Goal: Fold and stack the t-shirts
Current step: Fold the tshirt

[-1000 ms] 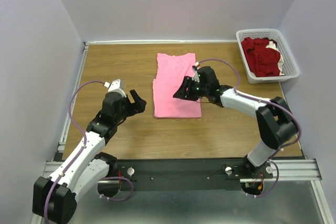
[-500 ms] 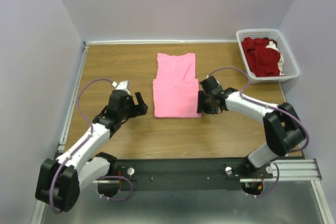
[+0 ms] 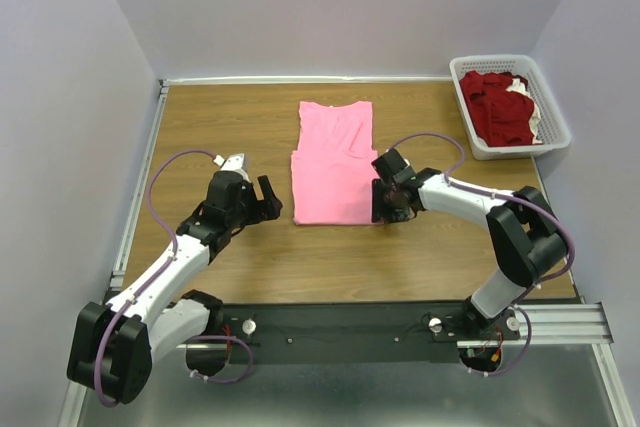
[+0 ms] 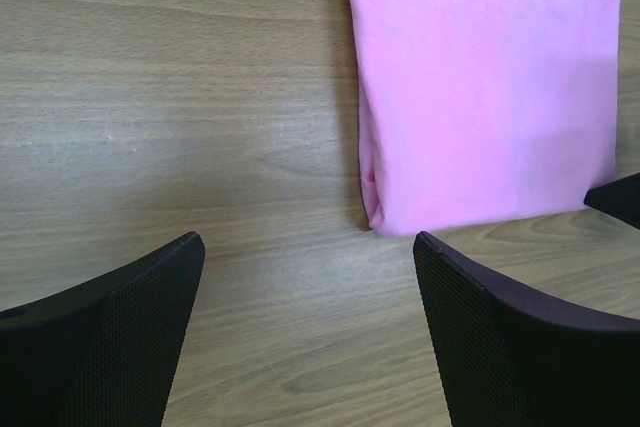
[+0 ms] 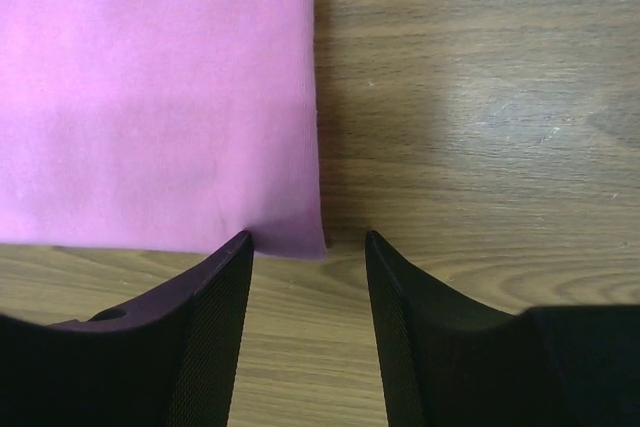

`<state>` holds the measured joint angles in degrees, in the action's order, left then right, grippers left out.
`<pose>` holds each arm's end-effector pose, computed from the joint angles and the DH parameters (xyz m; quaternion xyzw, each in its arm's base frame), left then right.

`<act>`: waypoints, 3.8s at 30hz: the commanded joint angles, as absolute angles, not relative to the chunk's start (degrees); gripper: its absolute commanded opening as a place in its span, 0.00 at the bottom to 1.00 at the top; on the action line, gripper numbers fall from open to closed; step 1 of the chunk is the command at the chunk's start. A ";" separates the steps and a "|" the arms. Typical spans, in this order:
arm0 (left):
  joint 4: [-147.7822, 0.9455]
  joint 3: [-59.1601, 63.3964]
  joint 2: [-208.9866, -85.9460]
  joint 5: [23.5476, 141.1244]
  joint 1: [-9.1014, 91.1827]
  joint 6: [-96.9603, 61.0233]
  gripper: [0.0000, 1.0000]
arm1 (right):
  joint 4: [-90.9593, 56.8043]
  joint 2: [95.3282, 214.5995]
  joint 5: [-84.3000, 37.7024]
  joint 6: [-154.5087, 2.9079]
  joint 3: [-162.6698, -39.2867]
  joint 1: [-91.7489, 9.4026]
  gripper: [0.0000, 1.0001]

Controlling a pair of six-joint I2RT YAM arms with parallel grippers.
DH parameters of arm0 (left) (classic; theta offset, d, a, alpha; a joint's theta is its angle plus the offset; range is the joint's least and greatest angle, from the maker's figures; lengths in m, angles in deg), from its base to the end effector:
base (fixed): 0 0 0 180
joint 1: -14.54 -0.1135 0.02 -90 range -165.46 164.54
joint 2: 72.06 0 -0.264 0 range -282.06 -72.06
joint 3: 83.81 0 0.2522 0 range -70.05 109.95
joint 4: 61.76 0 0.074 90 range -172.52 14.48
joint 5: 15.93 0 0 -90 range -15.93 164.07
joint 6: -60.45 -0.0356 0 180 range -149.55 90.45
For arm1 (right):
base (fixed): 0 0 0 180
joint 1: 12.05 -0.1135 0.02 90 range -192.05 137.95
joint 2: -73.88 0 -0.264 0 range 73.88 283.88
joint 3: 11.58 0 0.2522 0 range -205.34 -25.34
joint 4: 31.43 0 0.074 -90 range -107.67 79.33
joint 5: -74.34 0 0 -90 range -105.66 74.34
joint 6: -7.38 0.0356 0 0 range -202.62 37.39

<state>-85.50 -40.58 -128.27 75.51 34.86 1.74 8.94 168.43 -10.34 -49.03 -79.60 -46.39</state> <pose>0.1936 -0.0726 0.2107 -0.0798 0.8902 -0.2053 0.3987 0.2574 0.1719 0.1633 0.0029 0.9787 0.0740 0.1913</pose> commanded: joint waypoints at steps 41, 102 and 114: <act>-96.79 -22.50 -156.25 65.81 50.22 1.48 0.63 | 11.42 177.68 -3.53 -51.94 -75.53 -51.68 0.01; -113.85 -21.98 -126.63 68.10 60.44 13.80 0.00 | 41.65 158.77 -5.38 -49.20 -100.38 -65.33 0.01; -104.44 -14.07 -137.35 77.14 42.85 -1.77 0.00 | 41.74 172.75 -9.67 -62.48 -119.38 -52.75 0.01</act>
<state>-109.19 -16.34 -134.76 71.88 46.29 5.22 39.91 169.91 -7.93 -57.47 -116.89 -56.36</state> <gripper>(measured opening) 0.012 0.014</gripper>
